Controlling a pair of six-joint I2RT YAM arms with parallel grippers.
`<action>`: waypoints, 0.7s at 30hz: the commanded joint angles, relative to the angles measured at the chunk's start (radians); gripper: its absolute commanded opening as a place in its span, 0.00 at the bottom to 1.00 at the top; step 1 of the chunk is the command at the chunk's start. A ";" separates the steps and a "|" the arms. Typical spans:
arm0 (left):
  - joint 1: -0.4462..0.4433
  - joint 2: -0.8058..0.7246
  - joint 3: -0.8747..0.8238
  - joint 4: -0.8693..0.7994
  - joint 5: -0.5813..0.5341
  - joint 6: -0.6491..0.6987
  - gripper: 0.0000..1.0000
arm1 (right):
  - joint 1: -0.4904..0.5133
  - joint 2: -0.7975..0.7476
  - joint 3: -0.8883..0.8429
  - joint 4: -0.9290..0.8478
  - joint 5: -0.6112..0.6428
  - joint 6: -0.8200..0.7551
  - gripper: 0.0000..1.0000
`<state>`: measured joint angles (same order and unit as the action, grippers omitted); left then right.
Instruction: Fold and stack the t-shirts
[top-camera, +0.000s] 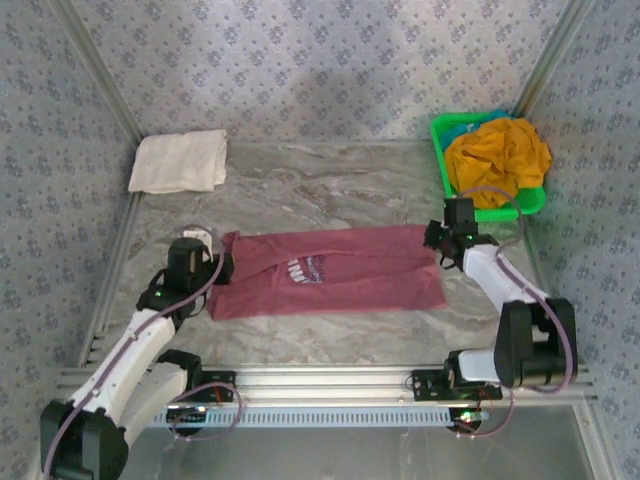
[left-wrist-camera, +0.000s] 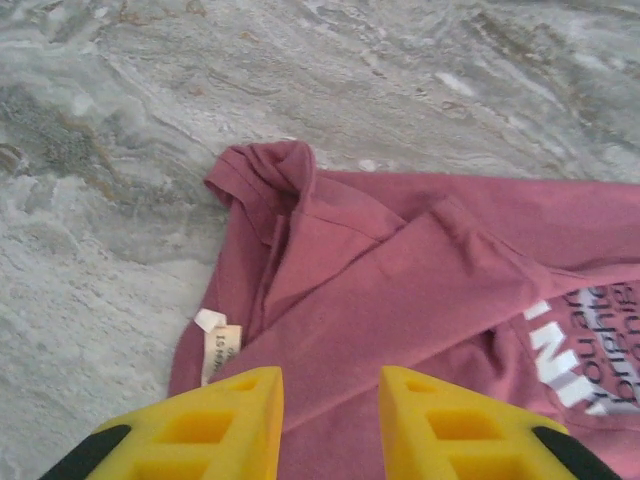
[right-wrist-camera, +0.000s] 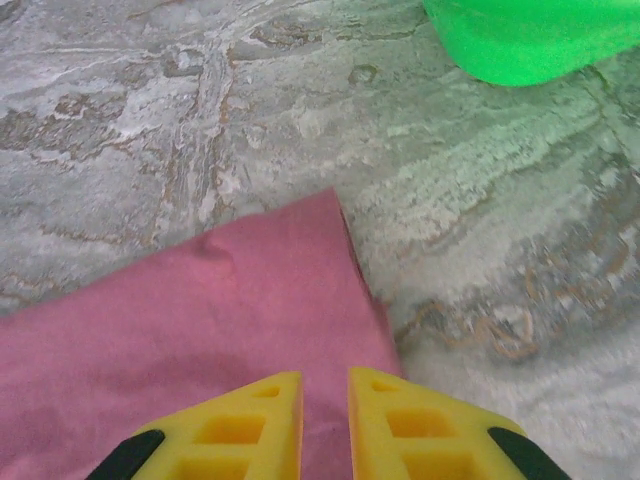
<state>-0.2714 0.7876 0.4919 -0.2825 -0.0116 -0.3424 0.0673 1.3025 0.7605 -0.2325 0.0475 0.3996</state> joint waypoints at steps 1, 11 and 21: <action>-0.008 -0.043 0.009 0.010 0.051 -0.016 0.36 | -0.004 -0.105 -0.033 -0.024 -0.025 0.025 0.22; -0.020 0.533 0.384 -0.003 0.270 0.166 0.53 | 0.085 0.025 0.068 0.035 -0.088 0.014 0.25; -0.116 0.920 0.644 -0.126 0.251 0.245 0.56 | 0.152 0.090 0.091 0.043 -0.056 0.013 0.27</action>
<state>-0.3840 1.6756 1.1030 -0.3447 0.2218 -0.1230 0.2115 1.3773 0.8238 -0.1932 -0.0231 0.4034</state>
